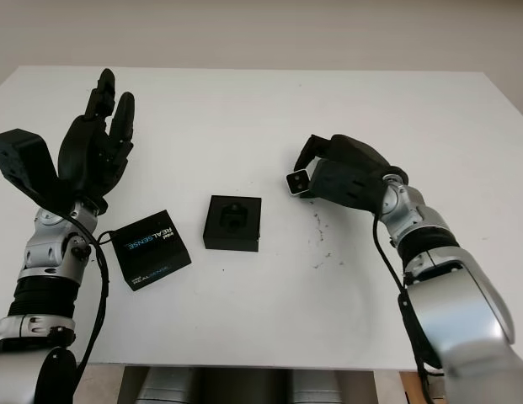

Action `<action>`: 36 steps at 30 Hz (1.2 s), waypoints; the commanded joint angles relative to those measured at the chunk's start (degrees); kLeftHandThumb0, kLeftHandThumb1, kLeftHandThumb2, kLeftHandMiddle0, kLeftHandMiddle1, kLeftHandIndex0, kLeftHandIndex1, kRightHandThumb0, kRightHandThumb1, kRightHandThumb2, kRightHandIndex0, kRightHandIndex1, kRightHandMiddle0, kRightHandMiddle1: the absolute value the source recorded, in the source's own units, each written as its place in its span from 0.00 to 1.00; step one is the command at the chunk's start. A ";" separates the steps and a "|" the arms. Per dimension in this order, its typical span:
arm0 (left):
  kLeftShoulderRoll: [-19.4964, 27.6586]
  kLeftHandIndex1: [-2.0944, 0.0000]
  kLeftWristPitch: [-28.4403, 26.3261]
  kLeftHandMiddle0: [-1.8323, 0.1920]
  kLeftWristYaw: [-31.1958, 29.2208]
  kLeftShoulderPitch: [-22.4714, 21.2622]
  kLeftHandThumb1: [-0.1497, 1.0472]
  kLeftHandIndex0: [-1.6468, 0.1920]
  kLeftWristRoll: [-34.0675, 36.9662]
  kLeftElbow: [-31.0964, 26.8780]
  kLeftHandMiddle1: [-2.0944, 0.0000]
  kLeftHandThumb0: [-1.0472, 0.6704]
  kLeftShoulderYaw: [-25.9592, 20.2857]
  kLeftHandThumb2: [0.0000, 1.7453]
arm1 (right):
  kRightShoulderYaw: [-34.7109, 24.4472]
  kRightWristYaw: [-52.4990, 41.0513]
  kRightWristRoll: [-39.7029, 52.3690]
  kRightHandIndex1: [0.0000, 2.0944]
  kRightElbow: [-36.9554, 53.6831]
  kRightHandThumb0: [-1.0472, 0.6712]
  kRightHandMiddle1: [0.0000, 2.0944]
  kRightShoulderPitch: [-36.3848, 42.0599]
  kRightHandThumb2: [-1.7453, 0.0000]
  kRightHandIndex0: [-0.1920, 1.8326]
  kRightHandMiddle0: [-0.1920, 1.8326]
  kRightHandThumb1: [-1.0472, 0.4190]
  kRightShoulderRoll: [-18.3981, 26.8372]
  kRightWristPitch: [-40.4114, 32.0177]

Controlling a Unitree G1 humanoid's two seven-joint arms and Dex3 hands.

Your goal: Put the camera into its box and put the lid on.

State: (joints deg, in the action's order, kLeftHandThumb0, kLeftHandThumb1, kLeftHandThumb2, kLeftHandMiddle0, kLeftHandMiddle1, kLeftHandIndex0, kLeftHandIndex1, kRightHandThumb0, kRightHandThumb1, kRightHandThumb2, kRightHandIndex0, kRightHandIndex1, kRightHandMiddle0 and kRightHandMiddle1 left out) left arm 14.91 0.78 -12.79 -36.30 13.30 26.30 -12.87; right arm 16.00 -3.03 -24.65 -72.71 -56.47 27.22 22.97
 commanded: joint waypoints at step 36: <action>1.01 1.00 -1.66 1.00 -0.74 0.53 1.00 1.00 0.21 -1.52 0.99 0.24 -0.65 0.24 | -17.83 -14.12 25.73 0.02 26.07 0.40 0.85 13.26 0.97 0.20 0.19 0.07 -9.25 -12.82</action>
State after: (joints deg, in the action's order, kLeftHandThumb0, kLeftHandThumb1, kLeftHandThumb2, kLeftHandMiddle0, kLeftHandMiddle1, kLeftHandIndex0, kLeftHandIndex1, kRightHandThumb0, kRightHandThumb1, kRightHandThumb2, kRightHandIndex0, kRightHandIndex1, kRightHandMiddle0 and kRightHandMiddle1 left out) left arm 15.15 -0.74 -13.34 -36.10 13.45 25.52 -13.10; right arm -1.15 -17.06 0.44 -49.07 -44.24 18.44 10.82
